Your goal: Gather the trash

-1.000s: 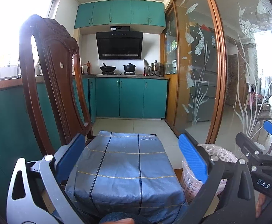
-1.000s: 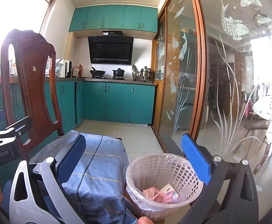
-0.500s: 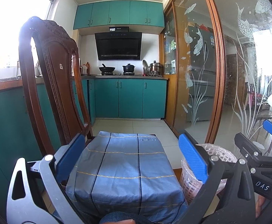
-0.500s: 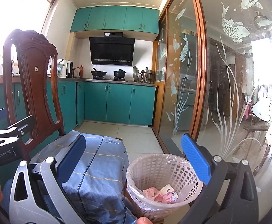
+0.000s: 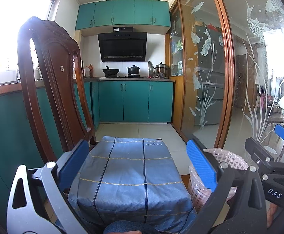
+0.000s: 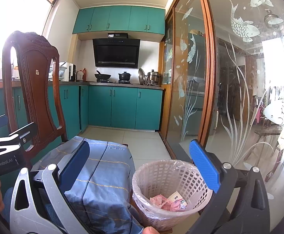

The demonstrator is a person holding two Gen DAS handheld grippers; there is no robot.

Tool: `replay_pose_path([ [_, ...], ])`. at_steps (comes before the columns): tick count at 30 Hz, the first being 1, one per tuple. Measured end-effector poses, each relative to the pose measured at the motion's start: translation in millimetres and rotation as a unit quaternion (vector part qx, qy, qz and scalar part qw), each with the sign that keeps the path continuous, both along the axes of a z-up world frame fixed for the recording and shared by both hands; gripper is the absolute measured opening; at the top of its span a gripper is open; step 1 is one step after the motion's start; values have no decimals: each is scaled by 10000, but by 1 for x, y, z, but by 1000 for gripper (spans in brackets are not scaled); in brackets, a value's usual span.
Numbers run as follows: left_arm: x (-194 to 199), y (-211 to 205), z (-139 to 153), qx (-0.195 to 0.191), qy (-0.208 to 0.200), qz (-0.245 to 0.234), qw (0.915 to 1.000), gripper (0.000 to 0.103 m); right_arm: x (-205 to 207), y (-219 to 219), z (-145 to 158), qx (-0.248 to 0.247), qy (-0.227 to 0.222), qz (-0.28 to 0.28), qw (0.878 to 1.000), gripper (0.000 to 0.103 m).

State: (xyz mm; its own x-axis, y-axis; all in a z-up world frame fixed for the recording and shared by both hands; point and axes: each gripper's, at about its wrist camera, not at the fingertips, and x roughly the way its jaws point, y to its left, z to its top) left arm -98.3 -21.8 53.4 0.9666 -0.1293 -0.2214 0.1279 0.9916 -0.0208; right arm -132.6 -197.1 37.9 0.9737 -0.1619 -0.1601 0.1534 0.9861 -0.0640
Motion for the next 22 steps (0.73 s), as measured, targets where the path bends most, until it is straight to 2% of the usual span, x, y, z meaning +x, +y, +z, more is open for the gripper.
replay_pose_path([
  [22,13,0,-9,-49,291,69,9995,100,16,0,-11,80,292,-46,9995,100],
])
